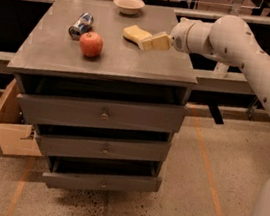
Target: Pick sponge
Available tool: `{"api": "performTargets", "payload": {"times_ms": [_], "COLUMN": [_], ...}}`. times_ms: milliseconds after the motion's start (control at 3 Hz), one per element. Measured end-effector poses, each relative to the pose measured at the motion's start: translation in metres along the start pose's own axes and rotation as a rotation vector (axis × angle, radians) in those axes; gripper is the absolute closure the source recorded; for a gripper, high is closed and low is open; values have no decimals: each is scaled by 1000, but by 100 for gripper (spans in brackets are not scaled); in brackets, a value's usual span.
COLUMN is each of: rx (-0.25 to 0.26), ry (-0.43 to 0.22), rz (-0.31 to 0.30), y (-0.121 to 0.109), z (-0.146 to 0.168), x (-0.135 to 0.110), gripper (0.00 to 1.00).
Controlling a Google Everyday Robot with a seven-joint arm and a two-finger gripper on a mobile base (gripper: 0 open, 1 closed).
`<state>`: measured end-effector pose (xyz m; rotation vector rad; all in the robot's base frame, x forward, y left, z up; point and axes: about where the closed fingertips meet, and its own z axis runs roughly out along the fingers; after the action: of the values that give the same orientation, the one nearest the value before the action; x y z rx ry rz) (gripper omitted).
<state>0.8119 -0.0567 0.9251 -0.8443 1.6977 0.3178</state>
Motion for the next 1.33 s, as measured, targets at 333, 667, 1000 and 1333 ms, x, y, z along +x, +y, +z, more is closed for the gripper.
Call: {"api": "performTargets", "payload": {"times_ms": [333,667,1000,1333], "rx": [13,-8,-29,-42], "ry": [26,38,40,36], "rz": [29,38,39,48], "y": [-17,-22,-23,-22], "z": [22,45,67,86], "x": [18,27,29,27], "gripper": [0,0,0,0]}}
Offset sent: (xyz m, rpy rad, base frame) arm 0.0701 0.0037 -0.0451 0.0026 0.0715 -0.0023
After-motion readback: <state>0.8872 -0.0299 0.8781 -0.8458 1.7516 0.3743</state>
